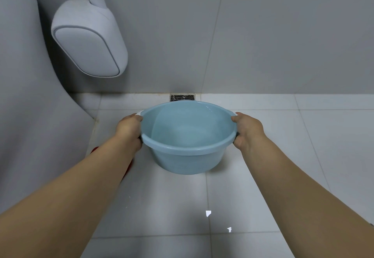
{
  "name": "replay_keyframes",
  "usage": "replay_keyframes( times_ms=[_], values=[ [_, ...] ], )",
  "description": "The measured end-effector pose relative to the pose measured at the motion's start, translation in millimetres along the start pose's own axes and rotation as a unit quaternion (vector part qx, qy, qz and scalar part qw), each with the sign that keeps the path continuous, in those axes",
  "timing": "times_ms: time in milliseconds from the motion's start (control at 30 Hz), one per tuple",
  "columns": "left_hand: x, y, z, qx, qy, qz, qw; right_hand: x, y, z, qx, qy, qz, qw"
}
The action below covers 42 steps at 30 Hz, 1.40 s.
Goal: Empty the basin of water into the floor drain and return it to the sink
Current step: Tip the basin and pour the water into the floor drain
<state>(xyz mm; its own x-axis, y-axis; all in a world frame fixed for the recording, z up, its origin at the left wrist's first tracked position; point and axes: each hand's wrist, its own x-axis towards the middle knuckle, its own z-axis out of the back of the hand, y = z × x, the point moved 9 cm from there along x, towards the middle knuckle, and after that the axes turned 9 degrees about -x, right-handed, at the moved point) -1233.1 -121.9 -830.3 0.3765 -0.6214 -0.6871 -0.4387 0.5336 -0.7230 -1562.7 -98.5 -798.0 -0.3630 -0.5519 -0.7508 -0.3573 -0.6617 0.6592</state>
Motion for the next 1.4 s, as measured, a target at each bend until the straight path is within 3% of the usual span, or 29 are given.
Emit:
replay_keyframes(
  times_ms=[633,933,1400],
  values=[
    [-2,-2,-1,-0.008,-0.004,-0.003,1.000,1,-4,1,-0.012,0.013,-0.001,1.000],
    [-8,-3,-2,-0.011,-0.013,0.006,1.000,0,-14,0,0.035,0.040,0.017,0.998],
    [-15,-5,-2,-0.010,-0.020,0.013,1.000,2,-9,5,0.041,-0.024,0.040,0.998]
  ],
)
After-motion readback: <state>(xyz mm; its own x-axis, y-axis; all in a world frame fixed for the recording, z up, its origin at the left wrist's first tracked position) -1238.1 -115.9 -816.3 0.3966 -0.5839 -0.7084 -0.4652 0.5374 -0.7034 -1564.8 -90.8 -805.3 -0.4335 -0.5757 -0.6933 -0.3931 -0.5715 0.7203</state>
